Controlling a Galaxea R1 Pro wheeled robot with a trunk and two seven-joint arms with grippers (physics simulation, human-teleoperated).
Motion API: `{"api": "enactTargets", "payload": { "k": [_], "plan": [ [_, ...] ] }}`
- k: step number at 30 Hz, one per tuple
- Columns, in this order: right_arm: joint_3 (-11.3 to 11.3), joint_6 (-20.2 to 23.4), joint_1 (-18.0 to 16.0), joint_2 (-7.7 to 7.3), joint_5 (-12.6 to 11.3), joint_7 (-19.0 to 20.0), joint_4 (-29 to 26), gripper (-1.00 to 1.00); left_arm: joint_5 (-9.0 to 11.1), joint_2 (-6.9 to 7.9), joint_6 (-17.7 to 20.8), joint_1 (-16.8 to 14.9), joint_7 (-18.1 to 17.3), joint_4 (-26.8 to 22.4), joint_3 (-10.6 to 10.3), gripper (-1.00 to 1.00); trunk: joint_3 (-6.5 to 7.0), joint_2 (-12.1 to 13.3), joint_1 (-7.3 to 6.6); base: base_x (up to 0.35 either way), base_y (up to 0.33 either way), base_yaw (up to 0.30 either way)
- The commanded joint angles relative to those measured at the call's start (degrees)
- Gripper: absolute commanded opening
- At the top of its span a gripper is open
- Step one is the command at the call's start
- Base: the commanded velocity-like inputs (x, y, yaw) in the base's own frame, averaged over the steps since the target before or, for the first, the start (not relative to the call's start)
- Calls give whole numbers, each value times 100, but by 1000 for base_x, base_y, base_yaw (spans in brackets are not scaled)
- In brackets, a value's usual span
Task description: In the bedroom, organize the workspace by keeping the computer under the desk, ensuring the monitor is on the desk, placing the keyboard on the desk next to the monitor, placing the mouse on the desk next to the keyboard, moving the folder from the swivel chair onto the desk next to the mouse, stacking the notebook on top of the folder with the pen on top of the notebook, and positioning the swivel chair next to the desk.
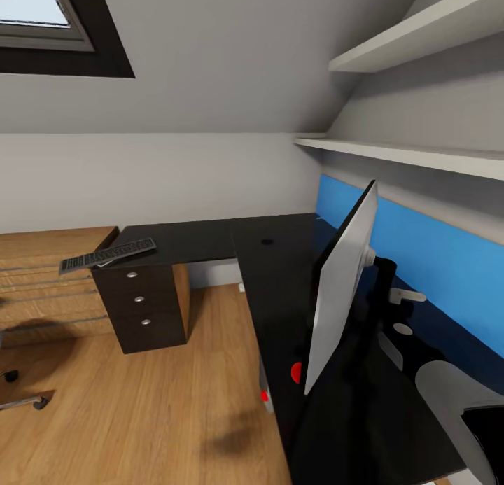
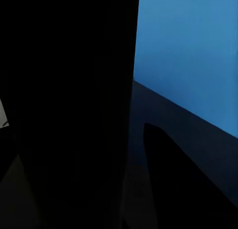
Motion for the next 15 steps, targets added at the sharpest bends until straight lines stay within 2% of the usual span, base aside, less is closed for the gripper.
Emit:
{"api": "enactTargets", "payload": {
  "k": [1,8,15],
  "plan": [
    [75,-33,-2,-8,-159,-34,159,-100,33,1,-8,2,-4,3,3,100,-5,-2,1,26,-13,0],
    [75,-33,-2,-8,-159,-38,159,-100,39,5,-8,2,-3,21,25,100,-5,-2,1,9,-7,0],
    [75,-33,-2,-6,-160,-42,159,-100,33,13,-8,2,-3,20,33,100,-5,-2,1,1,-155,0]
  ]
}}
